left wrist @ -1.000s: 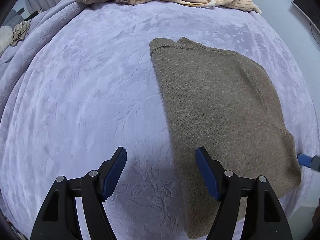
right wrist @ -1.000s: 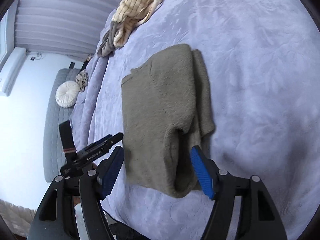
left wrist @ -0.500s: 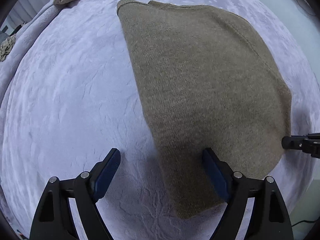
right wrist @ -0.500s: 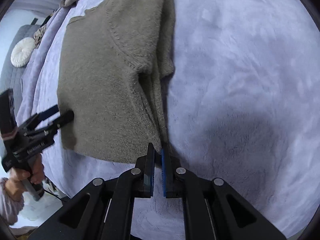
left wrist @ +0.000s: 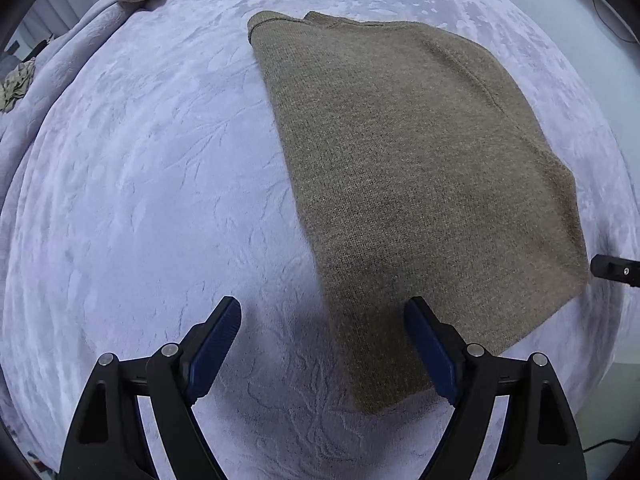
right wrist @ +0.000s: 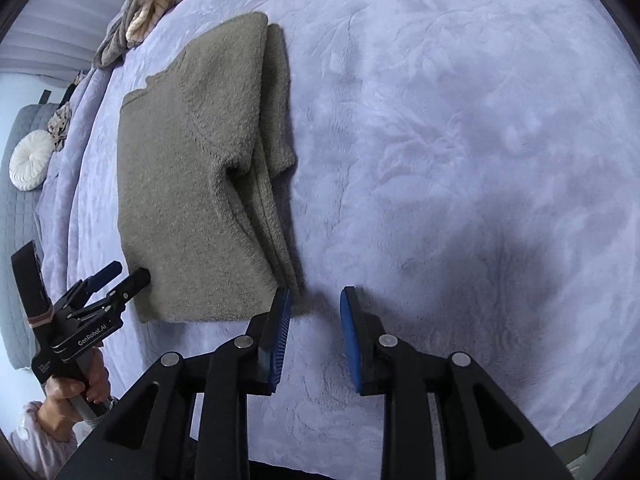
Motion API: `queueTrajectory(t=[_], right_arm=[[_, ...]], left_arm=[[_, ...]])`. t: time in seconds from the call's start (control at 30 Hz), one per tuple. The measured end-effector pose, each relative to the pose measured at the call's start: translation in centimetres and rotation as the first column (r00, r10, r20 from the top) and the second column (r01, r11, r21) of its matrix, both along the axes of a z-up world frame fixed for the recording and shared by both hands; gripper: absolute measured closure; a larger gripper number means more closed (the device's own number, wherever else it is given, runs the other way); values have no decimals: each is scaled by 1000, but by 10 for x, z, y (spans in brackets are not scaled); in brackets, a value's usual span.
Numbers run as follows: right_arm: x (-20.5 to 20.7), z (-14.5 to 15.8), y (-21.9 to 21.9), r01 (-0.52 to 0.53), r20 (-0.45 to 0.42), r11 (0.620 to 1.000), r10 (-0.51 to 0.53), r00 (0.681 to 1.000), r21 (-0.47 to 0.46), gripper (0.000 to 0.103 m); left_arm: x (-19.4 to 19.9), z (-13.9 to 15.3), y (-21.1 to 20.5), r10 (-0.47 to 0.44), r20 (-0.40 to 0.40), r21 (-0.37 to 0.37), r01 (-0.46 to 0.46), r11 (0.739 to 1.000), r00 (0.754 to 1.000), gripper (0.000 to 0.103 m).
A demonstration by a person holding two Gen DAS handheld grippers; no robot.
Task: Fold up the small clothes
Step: 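Pinch and straighten the folded sweater edge with the right gripper, then release, then move the right gripper to the folded sweater edge and position it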
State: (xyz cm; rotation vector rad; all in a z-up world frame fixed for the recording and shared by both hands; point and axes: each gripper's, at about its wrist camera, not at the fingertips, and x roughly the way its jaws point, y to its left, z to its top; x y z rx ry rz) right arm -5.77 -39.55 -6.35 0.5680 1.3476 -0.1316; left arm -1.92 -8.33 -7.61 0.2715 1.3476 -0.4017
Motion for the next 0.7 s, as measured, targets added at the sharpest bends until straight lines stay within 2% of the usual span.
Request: queueTrajectory(t=[0.03,0.1,0.13,0.27,0.33,0.37,0.4,0.53,0.6,0.7], right_arm=[[0,4,-2,10,22,1000,-10,1000,17,66],[4,7,-4,32,60,998,-36,998,57,27],[5,9,-6,43,74,996,-49,996,78,19],[7,15,-5,63,130,992,-77,989,107,16],[6,19,-5,74,172,992,-92,981,107,11],[9,20,-4,82,188,990,-102,977,112,4],[11,22,-3,93,213,987,-120,970,133,0],[18,25,-8,124,266,971,-176,948,202,0],[27,26,-8,102,252,980,-144,957,172,0],[49,32,-3,25,215,999,-35,976,48,0]], left_arm=[[-1,1,1,4,-4,-1,-4,1000,1000,18],[-2,3,4,16,-10,-7,-16,1000,1000,18],[-3,4,5,21,-12,-9,-21,1000,1000,18],[-6,8,9,32,-14,-13,-32,999,999,18],[-6,10,10,33,-11,-16,-34,999,999,18],[-5,12,16,37,-9,-20,-37,999,999,18],[-5,14,16,42,-7,-26,-42,999,999,18],[3,24,22,80,3,-62,-80,995,997,18],[12,30,23,105,26,-73,-103,992,994,18],[36,36,25,147,63,-75,-142,987,987,18]])
